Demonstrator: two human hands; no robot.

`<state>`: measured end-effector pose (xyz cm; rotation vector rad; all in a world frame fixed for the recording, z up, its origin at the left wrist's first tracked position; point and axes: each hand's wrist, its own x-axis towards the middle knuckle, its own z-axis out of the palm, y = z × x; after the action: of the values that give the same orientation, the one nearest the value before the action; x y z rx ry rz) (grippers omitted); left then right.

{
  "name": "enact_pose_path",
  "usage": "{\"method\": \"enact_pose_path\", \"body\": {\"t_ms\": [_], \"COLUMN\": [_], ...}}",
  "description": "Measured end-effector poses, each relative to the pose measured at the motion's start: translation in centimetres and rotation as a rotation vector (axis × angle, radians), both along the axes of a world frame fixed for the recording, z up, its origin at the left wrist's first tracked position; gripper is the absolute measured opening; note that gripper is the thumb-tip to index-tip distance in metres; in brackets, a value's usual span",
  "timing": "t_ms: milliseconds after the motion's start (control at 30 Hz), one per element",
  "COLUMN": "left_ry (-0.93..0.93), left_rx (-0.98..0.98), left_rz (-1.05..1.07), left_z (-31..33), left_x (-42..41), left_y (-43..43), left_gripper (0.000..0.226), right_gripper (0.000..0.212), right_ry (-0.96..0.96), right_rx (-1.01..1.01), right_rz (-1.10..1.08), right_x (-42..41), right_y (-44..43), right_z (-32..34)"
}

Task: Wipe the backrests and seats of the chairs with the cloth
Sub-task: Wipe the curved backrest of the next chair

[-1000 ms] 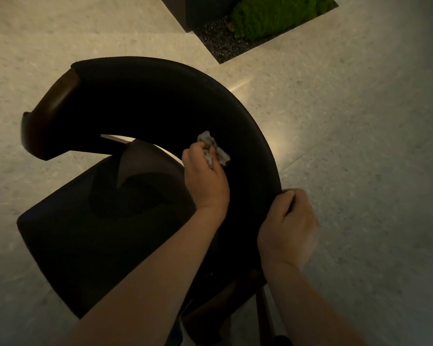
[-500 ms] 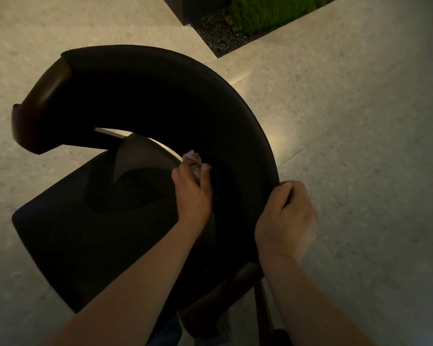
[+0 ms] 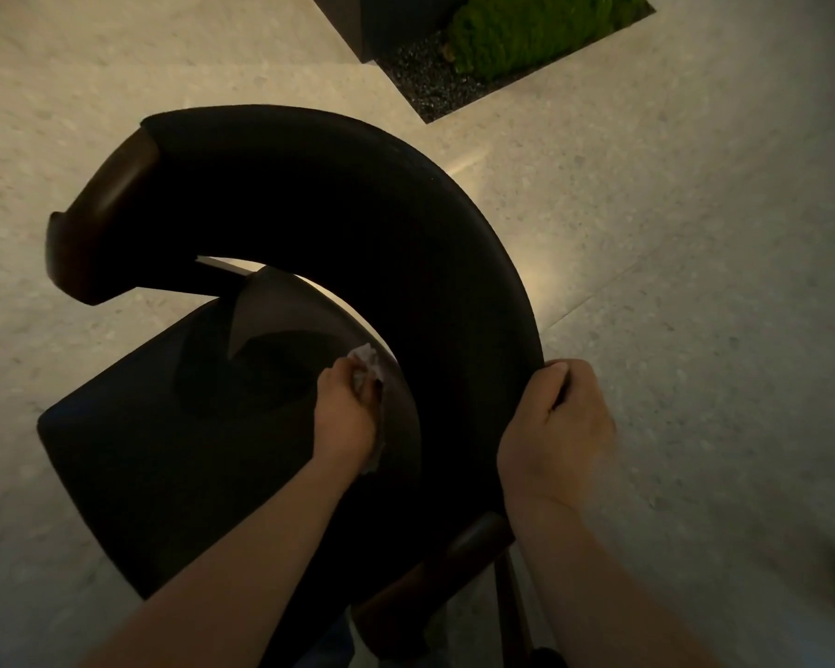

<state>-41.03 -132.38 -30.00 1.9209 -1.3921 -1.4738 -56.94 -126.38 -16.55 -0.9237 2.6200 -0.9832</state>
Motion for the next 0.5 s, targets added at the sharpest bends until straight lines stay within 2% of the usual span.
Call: {"method": "enact_pose_path", "body": {"t_ms": [233,367,500], "left_ry": [0.074,0.111,0.087], "left_rx": [-0.301,-0.345,-0.390], "left_rz": [-0.022,-0.006,0.016], "left_z": [6.1,8.6,10.4], "left_x": [-0.5,-1.6,-1.9], "left_y": [-2.3,-2.3,-2.1], "left_gripper": [0.007,0.008,0.005], "right_gripper": [0.029,0.029,0.030], "right_ry": [0.011,0.024,-0.077], "right_rx": [0.012,0.029,0.060], "right_rz": [-0.041,-0.030,0.008], "right_x": [0.3,0.3,-0.2], "right_y": [-0.1,-0.1,0.1], "right_z": [0.4,0.4,0.6]}}
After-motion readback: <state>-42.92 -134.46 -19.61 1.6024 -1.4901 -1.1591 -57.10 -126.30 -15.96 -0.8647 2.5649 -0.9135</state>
